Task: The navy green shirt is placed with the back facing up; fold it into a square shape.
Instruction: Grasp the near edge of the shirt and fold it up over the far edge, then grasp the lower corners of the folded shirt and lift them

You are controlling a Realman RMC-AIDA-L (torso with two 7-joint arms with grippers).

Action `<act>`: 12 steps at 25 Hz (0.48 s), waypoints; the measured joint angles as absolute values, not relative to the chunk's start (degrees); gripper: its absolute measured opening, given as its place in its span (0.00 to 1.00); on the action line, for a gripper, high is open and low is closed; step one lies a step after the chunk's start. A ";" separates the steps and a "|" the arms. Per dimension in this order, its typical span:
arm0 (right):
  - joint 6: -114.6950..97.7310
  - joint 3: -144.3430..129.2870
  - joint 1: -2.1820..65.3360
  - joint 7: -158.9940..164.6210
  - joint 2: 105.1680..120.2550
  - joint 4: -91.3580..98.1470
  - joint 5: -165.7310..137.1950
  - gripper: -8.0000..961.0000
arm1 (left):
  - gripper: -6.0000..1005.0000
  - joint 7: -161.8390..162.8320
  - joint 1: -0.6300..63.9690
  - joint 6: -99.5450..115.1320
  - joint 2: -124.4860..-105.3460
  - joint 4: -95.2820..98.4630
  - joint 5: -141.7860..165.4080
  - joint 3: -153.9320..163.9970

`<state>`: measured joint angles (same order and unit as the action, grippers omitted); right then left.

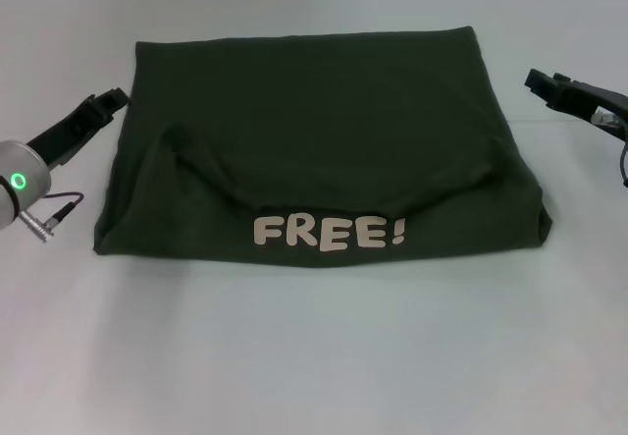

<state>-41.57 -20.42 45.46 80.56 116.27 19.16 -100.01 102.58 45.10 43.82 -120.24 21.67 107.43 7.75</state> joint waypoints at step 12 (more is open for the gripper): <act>-54.36 -21.00 40.24 84.08 114.99 22.47 -95.11 0.64 | 0.63 101.80 42.30 54.93 -118.72 23.57 105.64 7.77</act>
<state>-54.36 -21.00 40.24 84.08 114.99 22.47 -95.11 101.80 42.30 54.93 -118.72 23.57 105.64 7.77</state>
